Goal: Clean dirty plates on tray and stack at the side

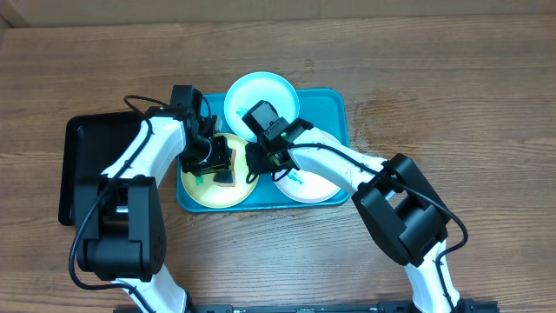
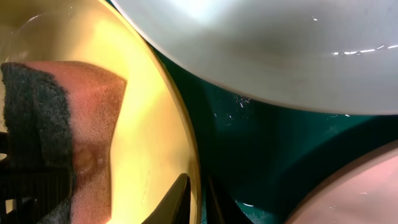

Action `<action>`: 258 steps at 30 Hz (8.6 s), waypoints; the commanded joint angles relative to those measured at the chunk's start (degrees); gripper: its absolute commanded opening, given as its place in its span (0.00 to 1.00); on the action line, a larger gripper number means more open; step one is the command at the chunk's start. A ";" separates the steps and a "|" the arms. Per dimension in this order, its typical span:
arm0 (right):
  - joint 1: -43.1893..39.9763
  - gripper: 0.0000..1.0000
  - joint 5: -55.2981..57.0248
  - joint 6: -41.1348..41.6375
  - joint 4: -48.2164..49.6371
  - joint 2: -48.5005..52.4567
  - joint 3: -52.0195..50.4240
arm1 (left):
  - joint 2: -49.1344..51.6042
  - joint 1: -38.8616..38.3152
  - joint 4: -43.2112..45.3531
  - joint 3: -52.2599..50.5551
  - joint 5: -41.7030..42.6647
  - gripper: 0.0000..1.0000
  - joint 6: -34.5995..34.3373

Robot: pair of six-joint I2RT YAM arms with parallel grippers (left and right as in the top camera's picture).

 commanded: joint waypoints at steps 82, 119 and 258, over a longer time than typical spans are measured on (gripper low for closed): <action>-0.07 0.12 0.39 0.26 1.03 0.07 -0.31 | 0.94 -0.50 -3.87 -0.52 -2.56 0.04 1.90; -0.07 0.12 0.37 0.26 1.27 0.07 -0.31 | 0.94 -0.52 -1.88 -0.48 -5.31 0.04 -1.20; 7.80 0.04 17.31 -16.46 -0.44 -13.25 1.95 | -18.73 24.61 -16.96 15.87 -6.40 0.04 -6.82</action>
